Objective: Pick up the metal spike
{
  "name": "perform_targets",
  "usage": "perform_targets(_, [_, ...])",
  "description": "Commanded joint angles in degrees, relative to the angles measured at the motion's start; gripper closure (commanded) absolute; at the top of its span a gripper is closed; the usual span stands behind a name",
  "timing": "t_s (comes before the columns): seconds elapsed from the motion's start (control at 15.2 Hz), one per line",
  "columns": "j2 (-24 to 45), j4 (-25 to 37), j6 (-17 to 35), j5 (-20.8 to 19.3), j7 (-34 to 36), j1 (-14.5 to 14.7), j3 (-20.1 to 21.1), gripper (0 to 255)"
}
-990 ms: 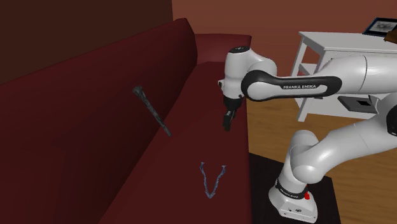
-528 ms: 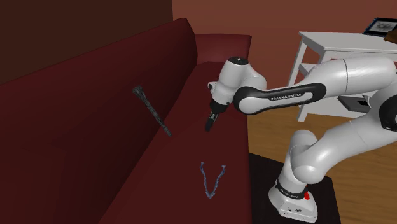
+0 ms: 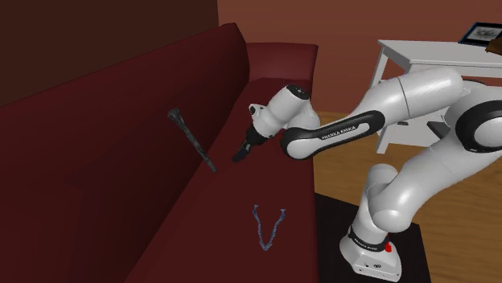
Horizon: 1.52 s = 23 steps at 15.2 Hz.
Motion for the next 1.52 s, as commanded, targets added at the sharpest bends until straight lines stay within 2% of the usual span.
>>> perform_targets(0.0, [3.3, 0.8, 7.7, 0.3, -0.8, 0.7, -0.3, 0])
perform_targets(0.26, [10.1, 3.4, 21.2, 1.2, -2.6, 2.9, -1.4, 0])
perform_targets(0.4, [13.5, 5.3, 27.5, 2.0, -4.0, 5.0, -2.8, 0])
perform_targets(0.53, [16.8, 7.5, 33.4, 2.5, -5.4, 8.9, -5.9, 0])
perform_targets(0.73, [20.9, 10.7, 40.4, 0.2, -4.7, 17.4, -13.9, 0])
perform_targets(1.32, [24.8, 8.4, 46.7, -2.4, -2.1, 18.7, -16.1, 0])
perform_targets(1.39, [24.8, 8.4, 46.7, -2.7, -1.9, 18.7, -16.3, 255])
perform_targets(1.45, [24.7, 8.3, 46.7, -2.9, -1.7, 18.8, -16.4, 255])
